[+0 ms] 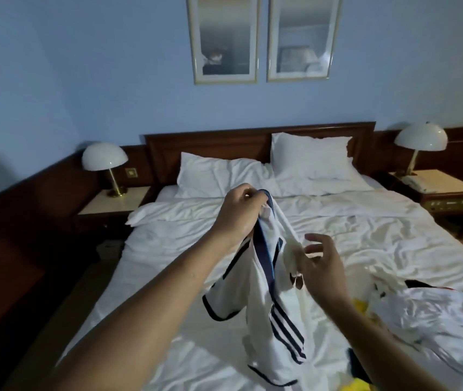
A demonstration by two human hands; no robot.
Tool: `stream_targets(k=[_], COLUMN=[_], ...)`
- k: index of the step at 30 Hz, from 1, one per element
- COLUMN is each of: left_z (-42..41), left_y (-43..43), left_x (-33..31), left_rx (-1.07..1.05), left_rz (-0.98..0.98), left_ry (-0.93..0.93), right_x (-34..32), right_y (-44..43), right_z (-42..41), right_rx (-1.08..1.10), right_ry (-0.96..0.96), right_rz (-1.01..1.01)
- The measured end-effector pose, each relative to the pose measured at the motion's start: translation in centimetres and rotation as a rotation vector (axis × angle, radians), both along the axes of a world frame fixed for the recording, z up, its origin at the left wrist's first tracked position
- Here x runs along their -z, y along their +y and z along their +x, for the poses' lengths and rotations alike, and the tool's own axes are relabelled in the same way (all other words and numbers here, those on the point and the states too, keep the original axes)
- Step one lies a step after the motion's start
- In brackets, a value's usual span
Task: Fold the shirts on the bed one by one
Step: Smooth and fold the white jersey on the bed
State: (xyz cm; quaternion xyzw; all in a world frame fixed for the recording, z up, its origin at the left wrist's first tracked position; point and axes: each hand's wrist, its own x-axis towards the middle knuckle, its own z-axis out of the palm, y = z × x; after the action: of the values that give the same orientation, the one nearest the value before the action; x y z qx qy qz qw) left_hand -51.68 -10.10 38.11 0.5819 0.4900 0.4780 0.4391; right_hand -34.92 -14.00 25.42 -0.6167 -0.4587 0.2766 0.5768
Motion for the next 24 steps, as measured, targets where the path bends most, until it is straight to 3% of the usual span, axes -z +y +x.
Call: stream_targets(k=[4, 9, 13, 17, 20, 24], left_z=[-4.2, -7.7, -10.4, -14.8, -19.6, -25.7], left_y=[-1.5, -3.5, -4.9, -5.4, -5.1, -4.7], left_x=[-1.8, -3.5, -4.5, -5.4, -5.5, -3.9], left_rx=[-0.029, 0.062, 0.170, 0.151, -0.036, -0.174], left_rz=[-0.159, -0.286, -0.273, -0.158, -0.012, -0.019], left_ry=[-0.198, -0.340, -0.392, -0.380, -0.263, -0.166], right_x=[2.6, 5.0, 3.8, 2.0, 0.3, -3.4], right_y=[-6.5, -8.2, -6.9, -5.6, -5.3, -5.2], right_z=[-7.4, -13.6, -16.6, -16.7, -15.5, -14.0], right_rx=[0.010, -0.311, -0.275, -0.241, -0.328, -0.473], right_ry=[-0.041, -0.142, -0.177, -0.272, -0.143, 0.043], right_rz=[0.129, -0.066, -0.140, -0.055, -0.013, 0.018])
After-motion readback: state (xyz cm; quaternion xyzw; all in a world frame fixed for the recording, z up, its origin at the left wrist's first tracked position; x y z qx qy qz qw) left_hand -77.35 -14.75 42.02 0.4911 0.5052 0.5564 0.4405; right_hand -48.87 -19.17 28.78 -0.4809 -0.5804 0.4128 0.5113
